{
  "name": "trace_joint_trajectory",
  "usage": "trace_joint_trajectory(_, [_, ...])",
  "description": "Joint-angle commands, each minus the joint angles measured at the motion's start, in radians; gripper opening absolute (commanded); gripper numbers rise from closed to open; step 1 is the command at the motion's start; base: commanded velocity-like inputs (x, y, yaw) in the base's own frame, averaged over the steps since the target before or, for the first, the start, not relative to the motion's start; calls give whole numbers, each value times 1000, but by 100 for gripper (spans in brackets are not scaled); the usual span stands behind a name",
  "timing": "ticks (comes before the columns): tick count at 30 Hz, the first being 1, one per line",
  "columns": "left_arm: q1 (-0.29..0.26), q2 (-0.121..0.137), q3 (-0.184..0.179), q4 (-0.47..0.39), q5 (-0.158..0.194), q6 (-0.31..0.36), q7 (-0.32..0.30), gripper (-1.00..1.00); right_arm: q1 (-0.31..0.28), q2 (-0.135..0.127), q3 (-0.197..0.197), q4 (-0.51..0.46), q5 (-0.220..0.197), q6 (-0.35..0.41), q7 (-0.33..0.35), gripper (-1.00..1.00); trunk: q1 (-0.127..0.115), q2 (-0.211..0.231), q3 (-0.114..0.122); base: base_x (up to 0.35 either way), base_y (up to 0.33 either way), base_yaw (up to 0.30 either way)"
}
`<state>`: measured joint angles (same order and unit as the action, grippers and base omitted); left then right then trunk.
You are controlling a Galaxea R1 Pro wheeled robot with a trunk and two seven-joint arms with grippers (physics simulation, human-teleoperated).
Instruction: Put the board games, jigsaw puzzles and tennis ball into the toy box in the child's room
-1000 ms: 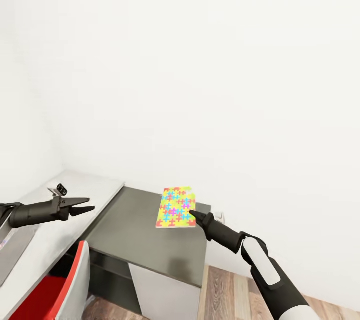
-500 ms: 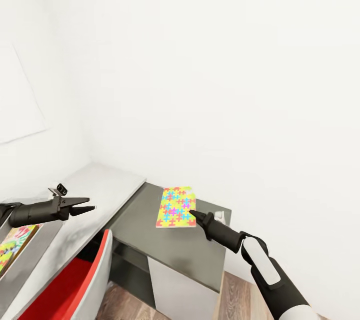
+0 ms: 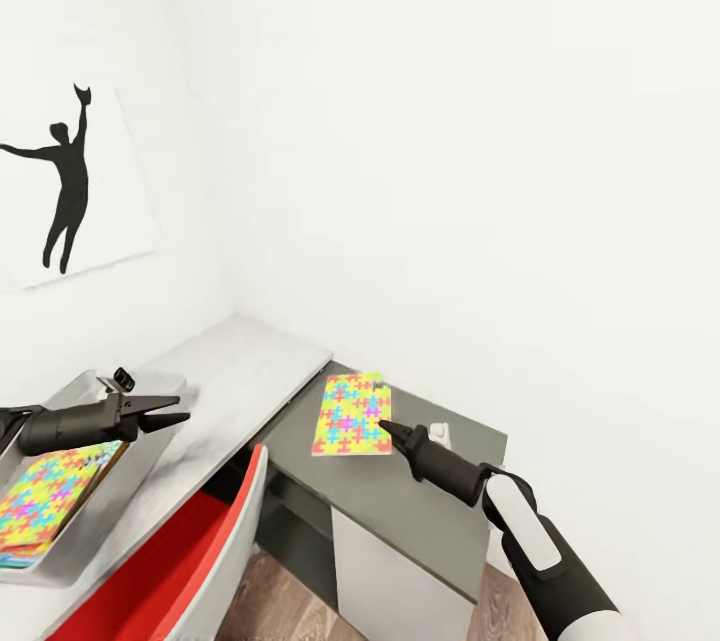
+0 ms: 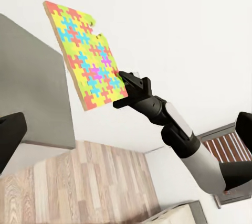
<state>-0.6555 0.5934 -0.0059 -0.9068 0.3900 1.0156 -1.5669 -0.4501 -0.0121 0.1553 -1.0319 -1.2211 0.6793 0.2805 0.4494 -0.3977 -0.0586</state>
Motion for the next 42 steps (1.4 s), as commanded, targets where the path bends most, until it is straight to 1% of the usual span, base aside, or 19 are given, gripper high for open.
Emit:
trace_joint_trajectory(1, [-1, 0, -1, 0, 0, 11, -4, 100, -1, -1, 1, 0, -1, 2, 2, -100, 1, -2, -2, 0, 0, 292])
trace_joint_trajectory(11, [-1, 0, -1, 0, -1, 11, -4, 100, -1, 1, 1, -2, -1, 1, 3, -100, 1, -2, -2, 0, 0, 255])
trace_joint_trajectory(17, [-1, 0, -1, 0, -1, 11, -4, 100, -1, 0, 1, -36, -1, 0, 3, -100, 1, -2, -2, 0, 0, 31])
trace_joint_trajectory(21, [-1, 0, -1, 0, -1, 11, -4, 100, -1, -1, 30, -52, -1, 0, 2, -100, 1, -2, -2, 0, 0, 3])
trace_joint_trajectory(25, [-1, 0, -1, 0, -1, 11, -4, 100, -1, -1, 44, -59, -1, -1, -2, -100, 1, -2, -2, 0, 0, 0])
trace_joint_trajectory(31, [-1, 0, -1, 0, -1, 12, -4, 100, -1, 0, 45, -60, -1, -1, -4, -100, 1, -2, -2, 0, 0, 17])
trace_joint_trajectory(42, [-1, 1, -1, 0, 1, 11, -4, 100, -1, 1, 47, -59, -1, -2, -6, -100, 1, -2, -2, 0, 0, 259])
